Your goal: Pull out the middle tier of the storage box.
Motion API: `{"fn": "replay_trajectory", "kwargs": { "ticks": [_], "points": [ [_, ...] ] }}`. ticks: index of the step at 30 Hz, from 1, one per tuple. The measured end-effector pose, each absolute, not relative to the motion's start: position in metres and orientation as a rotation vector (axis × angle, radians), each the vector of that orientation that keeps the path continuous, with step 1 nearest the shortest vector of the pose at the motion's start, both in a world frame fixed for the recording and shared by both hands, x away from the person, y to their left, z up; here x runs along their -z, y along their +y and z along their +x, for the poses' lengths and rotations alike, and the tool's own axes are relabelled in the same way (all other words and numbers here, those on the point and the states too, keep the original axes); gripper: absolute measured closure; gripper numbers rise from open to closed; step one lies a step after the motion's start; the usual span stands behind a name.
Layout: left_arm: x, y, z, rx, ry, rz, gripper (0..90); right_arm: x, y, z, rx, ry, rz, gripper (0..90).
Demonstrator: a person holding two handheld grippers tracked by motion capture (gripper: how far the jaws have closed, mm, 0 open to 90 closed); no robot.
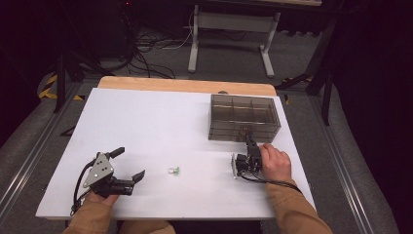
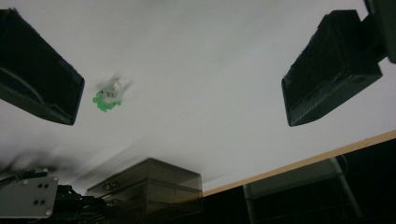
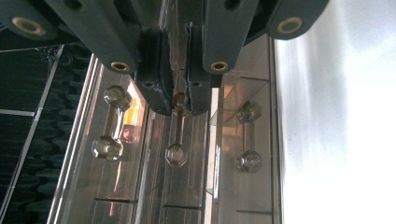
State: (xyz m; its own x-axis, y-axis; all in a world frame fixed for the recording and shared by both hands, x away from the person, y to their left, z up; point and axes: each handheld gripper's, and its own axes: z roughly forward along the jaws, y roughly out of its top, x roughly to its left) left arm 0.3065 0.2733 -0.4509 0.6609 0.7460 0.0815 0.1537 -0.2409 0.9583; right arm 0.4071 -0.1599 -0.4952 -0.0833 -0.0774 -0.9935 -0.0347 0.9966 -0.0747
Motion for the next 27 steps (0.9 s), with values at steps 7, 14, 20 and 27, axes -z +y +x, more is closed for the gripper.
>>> {"fn": "replay_trajectory", "kwargs": {
  "ticks": [7,14,20,27],
  "points": [
    [0.451,0.273,0.306,-0.658,0.725,1.755,0.2,0.492,-0.161,0.400,0.026,1.666,-0.080,81.7],
    [0.451,0.273,0.306,-0.658,0.726,1.755,0.2,0.490,-0.163,0.390,0.017,1.670,-0.079,81.7],
    [0.451,0.273,0.306,-0.657,0.726,1.755,0.2,0.488,-0.164,0.384,0.006,1.671,-0.097,81.7],
    [0.451,0.273,0.306,-0.658,0.725,1.755,0.2,0.488,-0.166,0.379,-0.022,1.684,-0.076,81.7]
  ]
}}
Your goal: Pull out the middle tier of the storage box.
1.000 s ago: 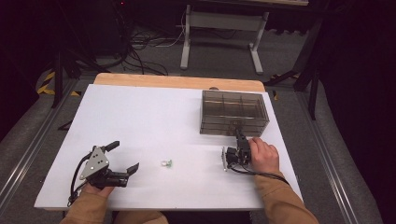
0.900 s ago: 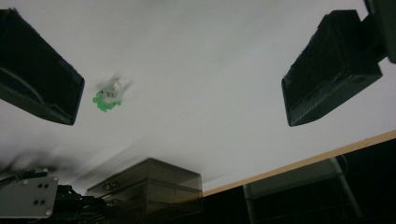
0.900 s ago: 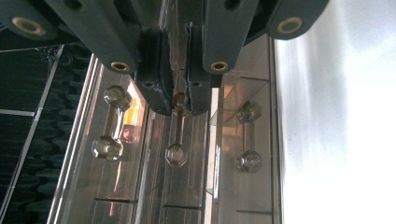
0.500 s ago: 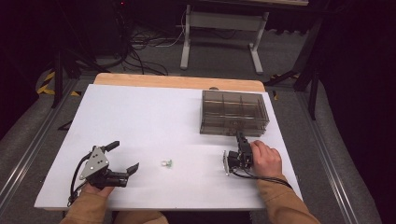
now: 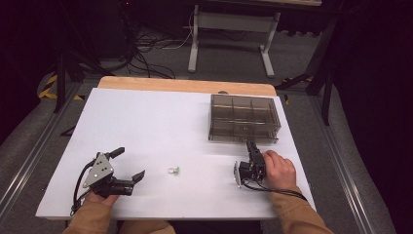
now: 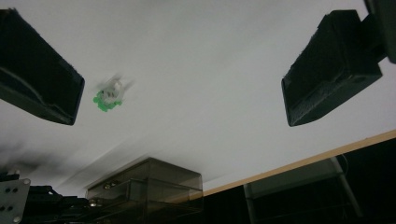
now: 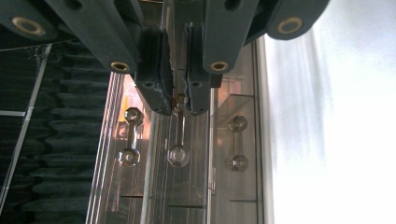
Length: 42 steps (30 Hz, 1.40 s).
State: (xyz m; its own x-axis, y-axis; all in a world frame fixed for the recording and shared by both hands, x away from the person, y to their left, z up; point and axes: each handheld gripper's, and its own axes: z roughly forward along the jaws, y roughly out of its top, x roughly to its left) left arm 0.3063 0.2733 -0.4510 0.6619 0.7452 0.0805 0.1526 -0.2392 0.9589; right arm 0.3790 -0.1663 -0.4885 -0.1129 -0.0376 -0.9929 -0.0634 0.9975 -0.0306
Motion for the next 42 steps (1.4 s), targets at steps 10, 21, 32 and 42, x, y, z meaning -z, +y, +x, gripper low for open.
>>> {"fn": "replay_trajectory", "kwargs": {
  "ticks": [10,21,32,42],
  "points": [
    [0.451,0.273,0.306,-0.655,0.724,1.756,0.2,0.488,-0.166,0.374,-0.024,1.697,-0.091,81.4],
    [0.451,0.273,0.306,-0.655,0.725,1.756,0.2,0.481,-0.169,0.372,-0.100,1.737,-0.055,71.3],
    [0.451,0.273,0.306,-0.656,0.724,1.756,0.2,0.474,-0.173,0.363,-0.210,1.762,-0.032,62.7],
    [0.451,0.273,0.306,-0.656,0.724,1.755,0.2,0.458,-0.179,0.356,-0.453,1.828,0.078,51.1]
  ]
}}
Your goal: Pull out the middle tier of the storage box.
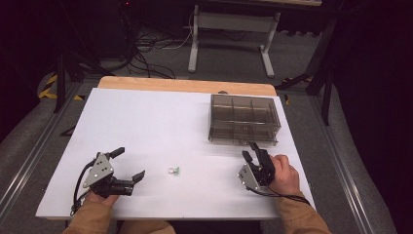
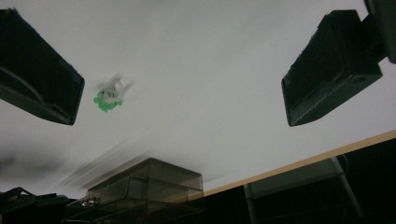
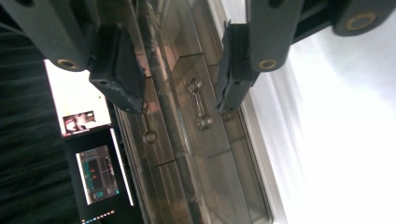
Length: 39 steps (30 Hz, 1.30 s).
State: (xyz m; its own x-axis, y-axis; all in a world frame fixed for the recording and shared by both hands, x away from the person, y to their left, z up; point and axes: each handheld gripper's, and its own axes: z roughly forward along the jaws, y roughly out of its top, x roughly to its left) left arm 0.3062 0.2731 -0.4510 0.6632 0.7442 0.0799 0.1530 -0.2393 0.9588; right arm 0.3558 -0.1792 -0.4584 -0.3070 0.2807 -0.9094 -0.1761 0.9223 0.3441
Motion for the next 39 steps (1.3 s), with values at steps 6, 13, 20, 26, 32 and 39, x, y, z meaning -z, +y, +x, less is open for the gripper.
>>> {"fn": "replay_trajectory", "kwargs": {
  "ticks": [6,13,20,26,32,39],
  "points": [
    [0.451,0.273,0.306,-0.656,0.724,1.756,0.2,0.446,-0.181,0.349,-0.584,1.851,0.134,42.4],
    [0.451,0.273,0.306,-0.657,0.726,1.756,0.2,0.436,-0.184,0.345,-0.737,1.893,0.182,38.8],
    [0.451,0.273,0.306,-0.658,0.727,1.755,0.2,0.426,-0.190,0.341,-0.918,1.923,0.241,38.4],
    [0.451,0.273,0.306,-0.658,0.725,1.755,0.2,0.422,-0.193,0.343,-1.013,1.940,0.277,36.4],
    [0.451,0.273,0.306,-0.656,0.725,1.755,0.2,0.420,-0.194,0.344,-1.075,1.962,0.292,35.7],
    [0.451,0.273,0.306,-0.657,0.724,1.755,0.2,0.413,-0.199,0.349,-1.150,2.042,0.313,36.3]
  ]
}}
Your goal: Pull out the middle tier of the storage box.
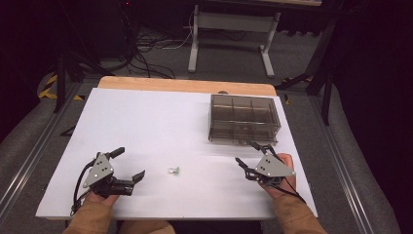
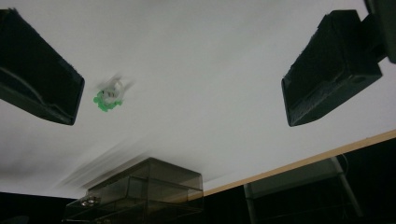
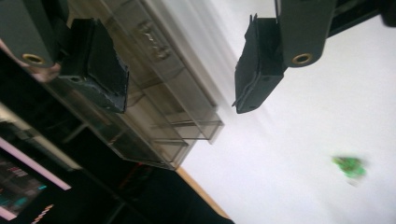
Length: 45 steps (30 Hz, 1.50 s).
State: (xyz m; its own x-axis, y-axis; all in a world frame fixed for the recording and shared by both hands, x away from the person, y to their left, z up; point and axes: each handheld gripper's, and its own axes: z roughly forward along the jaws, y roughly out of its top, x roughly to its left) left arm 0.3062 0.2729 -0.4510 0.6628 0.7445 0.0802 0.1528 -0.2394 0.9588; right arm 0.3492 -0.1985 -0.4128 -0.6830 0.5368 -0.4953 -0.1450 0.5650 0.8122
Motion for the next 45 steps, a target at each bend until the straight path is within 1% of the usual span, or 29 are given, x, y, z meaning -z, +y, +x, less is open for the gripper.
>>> {"fn": "replay_trajectory", "kwargs": {
  "ticks": [5,6,10,15,21,27,31,45],
  "points": [
    [0.451,0.273,0.306,-0.656,0.724,1.755,0.2,0.405,-0.206,0.360,-1.275,2.173,0.361,36.0],
    [0.451,0.273,0.306,-0.656,0.724,1.755,0.2,0.403,-0.208,0.364,-1.327,2.215,0.389,34.3],
    [0.451,0.273,0.306,-0.655,0.723,1.755,0.2,0.401,-0.212,0.369,-1.388,2.261,0.430,32.2],
    [0.451,0.273,0.306,-0.654,0.724,1.755,0.2,0.399,-0.214,0.374,-1.409,2.328,0.444,33.4],
    [0.451,0.273,0.306,-0.655,0.723,1.756,0.2,0.394,-0.214,0.383,-1.367,2.477,0.437,34.3],
    [0.451,0.273,0.306,-0.654,0.723,1.756,0.2,0.390,-0.214,0.390,-1.340,2.581,0.424,32.0],
    [0.451,0.273,0.306,-0.654,0.723,1.755,0.2,0.386,-0.213,0.393,-1.224,2.614,0.406,31.9],
    [0.451,0.273,0.306,-0.653,0.723,1.756,0.2,0.381,-0.213,0.407,-0.994,2.643,0.373,37.3]
  ]
}}
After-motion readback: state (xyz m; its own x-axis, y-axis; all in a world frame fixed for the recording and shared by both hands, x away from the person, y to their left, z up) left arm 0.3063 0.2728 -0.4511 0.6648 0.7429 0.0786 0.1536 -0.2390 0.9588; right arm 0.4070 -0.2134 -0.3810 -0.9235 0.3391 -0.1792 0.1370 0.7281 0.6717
